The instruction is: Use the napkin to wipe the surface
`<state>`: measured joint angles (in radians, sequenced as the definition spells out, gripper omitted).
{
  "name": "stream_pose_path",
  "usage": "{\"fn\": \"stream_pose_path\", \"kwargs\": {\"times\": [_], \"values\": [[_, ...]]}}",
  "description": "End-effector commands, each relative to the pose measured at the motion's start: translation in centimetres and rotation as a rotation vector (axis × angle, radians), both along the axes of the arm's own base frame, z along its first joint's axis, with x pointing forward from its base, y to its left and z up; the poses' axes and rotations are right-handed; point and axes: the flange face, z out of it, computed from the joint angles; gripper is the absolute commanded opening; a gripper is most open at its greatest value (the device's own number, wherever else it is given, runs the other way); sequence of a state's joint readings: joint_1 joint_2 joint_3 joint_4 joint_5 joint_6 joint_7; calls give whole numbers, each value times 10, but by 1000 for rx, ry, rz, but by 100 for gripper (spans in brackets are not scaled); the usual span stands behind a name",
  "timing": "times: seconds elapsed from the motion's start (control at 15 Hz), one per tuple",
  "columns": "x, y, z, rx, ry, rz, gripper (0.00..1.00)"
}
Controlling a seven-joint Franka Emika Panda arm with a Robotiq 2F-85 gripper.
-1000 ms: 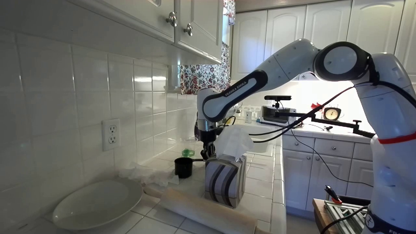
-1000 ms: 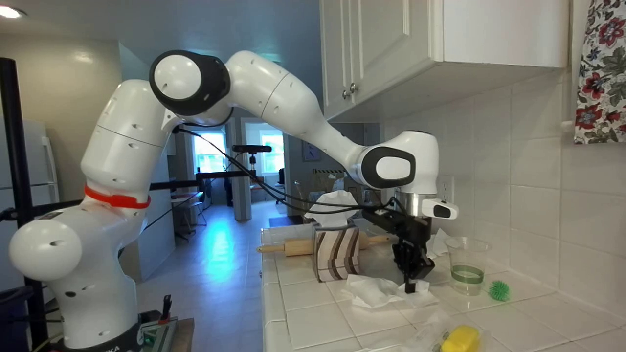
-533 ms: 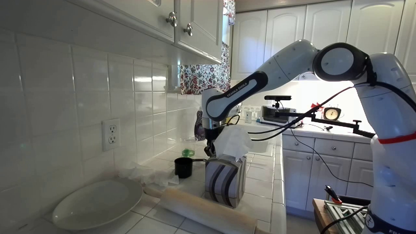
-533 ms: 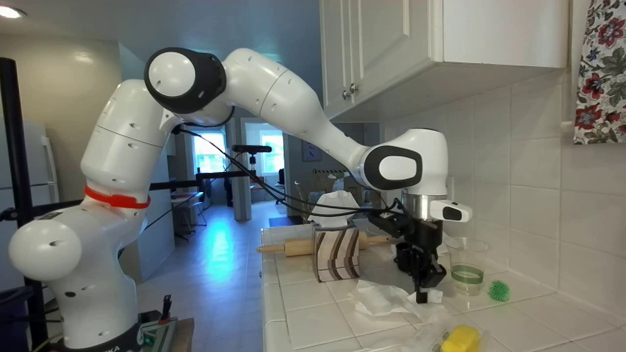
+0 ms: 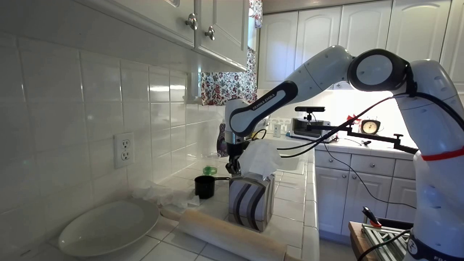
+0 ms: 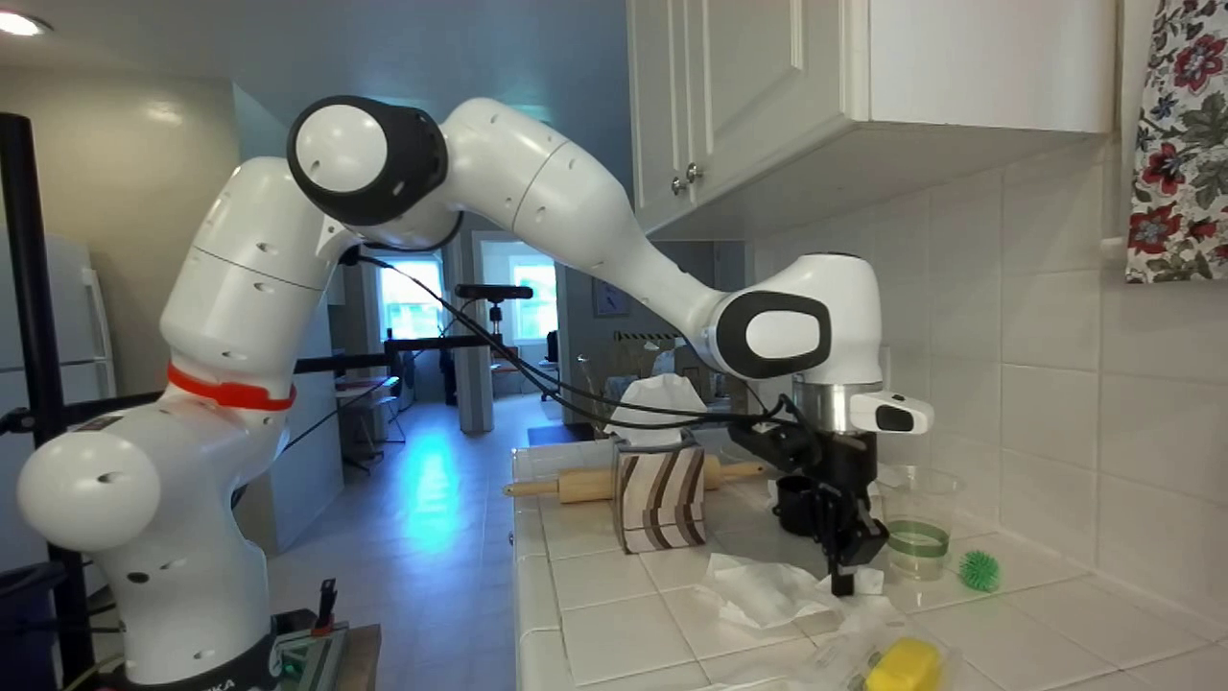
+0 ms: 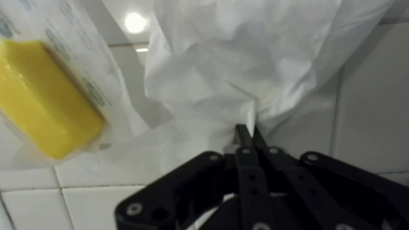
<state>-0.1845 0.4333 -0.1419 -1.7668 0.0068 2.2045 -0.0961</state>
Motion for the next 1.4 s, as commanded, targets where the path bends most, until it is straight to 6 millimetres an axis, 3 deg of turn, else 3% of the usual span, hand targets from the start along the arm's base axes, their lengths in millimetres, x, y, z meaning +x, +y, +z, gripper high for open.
{"fn": "stream_pose_path", "kwargs": {"times": [0.0, 0.4, 0.8, 1.13, 1.33], "values": [[12, 10, -4, -9, 2, 26, 0], [20, 38, -6, 0, 6, 82, 0], [11, 15, -5, 1, -4, 33, 0], [16, 25, -10, -15, 15, 56, 0], [15, 21, -8, -18, 11, 51, 0]]}}
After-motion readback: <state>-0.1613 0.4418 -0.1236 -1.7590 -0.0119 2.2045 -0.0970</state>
